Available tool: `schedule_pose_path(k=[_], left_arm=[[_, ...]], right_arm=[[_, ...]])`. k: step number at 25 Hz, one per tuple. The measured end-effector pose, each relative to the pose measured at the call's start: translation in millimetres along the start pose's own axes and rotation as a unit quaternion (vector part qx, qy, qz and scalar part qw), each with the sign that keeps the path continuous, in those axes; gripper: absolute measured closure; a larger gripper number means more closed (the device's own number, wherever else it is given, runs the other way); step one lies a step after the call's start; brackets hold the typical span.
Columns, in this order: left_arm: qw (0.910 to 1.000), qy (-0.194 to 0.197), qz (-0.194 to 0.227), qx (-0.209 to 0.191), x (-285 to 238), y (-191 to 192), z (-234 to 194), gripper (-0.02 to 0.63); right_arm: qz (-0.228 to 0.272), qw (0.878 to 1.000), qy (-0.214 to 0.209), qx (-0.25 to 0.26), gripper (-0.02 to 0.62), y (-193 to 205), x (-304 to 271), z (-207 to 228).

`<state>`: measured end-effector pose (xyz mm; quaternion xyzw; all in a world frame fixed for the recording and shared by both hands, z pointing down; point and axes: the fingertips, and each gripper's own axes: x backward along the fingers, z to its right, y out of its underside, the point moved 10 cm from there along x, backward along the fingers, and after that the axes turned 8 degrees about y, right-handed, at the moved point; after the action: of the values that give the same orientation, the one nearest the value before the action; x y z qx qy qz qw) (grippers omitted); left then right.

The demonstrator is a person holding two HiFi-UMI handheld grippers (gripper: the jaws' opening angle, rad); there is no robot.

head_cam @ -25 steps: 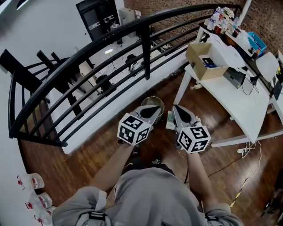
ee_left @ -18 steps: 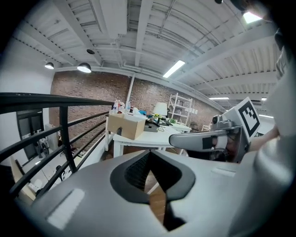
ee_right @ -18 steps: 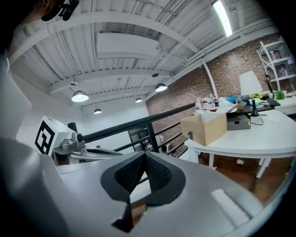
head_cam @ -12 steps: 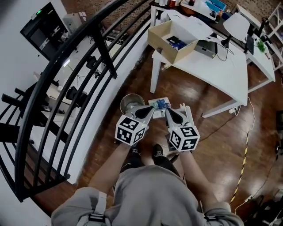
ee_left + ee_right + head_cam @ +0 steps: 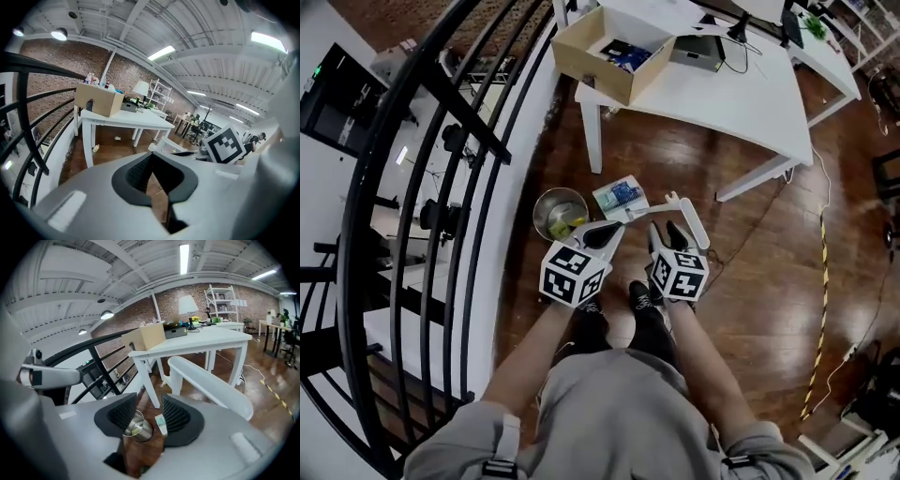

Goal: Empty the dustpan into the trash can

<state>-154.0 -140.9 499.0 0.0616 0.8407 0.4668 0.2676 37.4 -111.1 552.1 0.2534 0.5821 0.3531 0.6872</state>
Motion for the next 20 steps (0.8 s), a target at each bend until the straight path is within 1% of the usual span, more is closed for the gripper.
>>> schedule_pose_path(k=[2,3,4,9,15,20], left_arm=[[0.9999,0.008,-0.007,0.003,-2.8,0.4,-1.5,0.6],[0.9999,0.011,-0.009,0.005,-4.5,0.0,-2.7,0.6],[0.9998,0.013,-0.011,0.006,-6.4,-0.5,-3.9,0.6],[0.9994,0.022,-0.026,0.009,-10.5,2.5,-7.2,0.6],[0.9987,0.016,-0.04,0.025,-7.3,12.0,-13.9,0.6],[0.9979,0.011,-0.051,0.039,-6.3,18.7,-20.1,0.6]], right_arm=[[-0.008,1.0,0.025,-0.015,0.417,4.5,-6.9,5.6],[-0.008,0.999,0.035,-0.022,0.407,4.6,-11.7,8.6],[-0.006,0.999,0.044,-0.027,0.401,3.8,-17.2,11.7],[0.002,0.995,0.082,-0.054,0.32,2.6,-48.7,23.1],[0.028,0.991,0.111,-0.07,0.308,-8.5,-76.8,32.6],[0.047,0.989,0.123,-0.061,0.308,-28.1,-96.6,35.6]])
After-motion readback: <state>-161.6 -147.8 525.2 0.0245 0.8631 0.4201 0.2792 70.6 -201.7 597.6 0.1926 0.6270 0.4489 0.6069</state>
